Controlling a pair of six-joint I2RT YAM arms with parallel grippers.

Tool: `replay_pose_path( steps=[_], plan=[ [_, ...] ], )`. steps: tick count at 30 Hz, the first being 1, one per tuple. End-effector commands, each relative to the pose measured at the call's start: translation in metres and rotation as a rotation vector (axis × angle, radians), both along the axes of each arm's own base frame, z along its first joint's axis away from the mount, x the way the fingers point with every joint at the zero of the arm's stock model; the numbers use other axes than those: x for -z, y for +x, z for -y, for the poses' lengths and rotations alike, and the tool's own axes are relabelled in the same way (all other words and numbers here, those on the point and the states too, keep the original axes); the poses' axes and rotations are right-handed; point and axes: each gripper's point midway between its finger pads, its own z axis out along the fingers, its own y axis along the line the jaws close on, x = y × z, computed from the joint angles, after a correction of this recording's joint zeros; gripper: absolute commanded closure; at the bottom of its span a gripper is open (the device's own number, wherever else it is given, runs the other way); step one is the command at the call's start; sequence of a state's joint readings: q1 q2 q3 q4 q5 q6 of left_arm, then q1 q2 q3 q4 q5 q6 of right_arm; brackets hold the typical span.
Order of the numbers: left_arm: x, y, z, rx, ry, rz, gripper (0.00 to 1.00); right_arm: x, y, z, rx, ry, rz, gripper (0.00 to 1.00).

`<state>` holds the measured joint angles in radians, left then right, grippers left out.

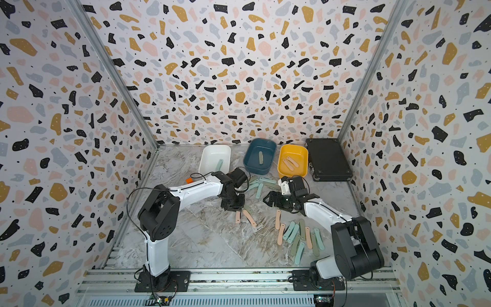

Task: Place the fruit knives into the storage box by color
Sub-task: Pick up the fruit knife from the center of the board.

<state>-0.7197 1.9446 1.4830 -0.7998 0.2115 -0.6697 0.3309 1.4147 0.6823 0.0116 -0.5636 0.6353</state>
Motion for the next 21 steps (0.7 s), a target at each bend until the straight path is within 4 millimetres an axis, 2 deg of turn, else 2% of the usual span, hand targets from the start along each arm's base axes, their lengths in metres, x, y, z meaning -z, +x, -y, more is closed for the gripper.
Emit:
replay_pose_path(
  steps=[1,7,13,21],
  plan=[
    [-0.043,0.008,0.029,-0.008,-0.165,0.040,0.85,-0.039,0.001,-0.034,-0.063,0.230,0.073,0.16],
    [-0.059,0.011,0.043,-0.017,-0.263,0.038,0.85,-0.033,-0.015,-0.058,-0.134,0.321,0.085,0.25],
    [-0.060,0.011,0.045,-0.023,-0.285,0.035,0.86,-0.030,-0.018,-0.081,-0.174,0.429,0.065,0.40],
    [-0.059,0.011,0.045,-0.021,-0.294,0.034,0.86,-0.028,-0.020,-0.091,-0.203,0.497,0.045,0.60]
  ],
)
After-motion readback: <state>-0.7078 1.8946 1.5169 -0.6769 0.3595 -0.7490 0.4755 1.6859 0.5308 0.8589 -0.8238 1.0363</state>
